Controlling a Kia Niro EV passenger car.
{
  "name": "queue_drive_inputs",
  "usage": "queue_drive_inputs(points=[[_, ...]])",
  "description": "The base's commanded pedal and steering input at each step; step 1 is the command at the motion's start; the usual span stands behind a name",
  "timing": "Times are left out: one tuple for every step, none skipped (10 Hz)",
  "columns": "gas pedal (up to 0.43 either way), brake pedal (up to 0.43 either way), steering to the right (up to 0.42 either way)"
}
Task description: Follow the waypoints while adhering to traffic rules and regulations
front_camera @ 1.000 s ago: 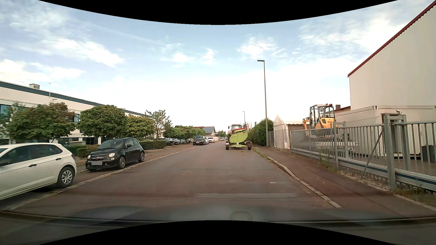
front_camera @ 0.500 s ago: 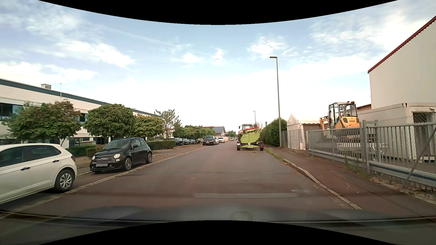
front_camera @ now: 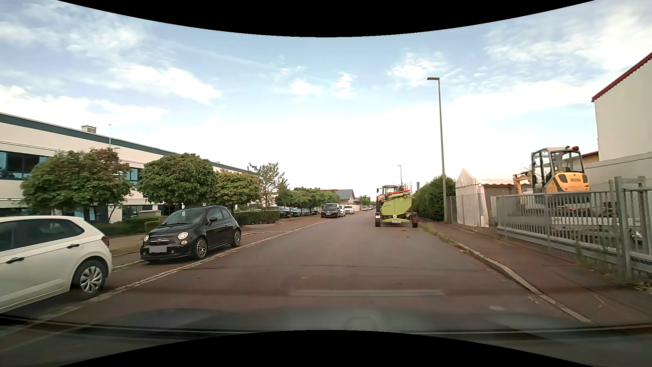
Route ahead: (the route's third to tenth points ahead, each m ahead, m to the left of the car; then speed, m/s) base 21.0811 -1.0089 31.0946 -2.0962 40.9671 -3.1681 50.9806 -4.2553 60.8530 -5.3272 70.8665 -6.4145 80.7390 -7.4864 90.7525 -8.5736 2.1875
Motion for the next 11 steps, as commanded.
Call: queue_drive_inputs(points=[[0.189, 0.000, -0.233], [0.189, 0.000, -0.211], [0.189, 0.000, -0.188], [0.189, 0.000, -0.157], [0.189, 0.000, -0.131], [0.189, 0.000, -0.105], [0.189, 0.000, -0.083], [0.189, 0.000, -0.057], [0.189, 0.000, -0.033], [0.189, 0.000, -0.016], [0.189, 0.000, -0.003]])
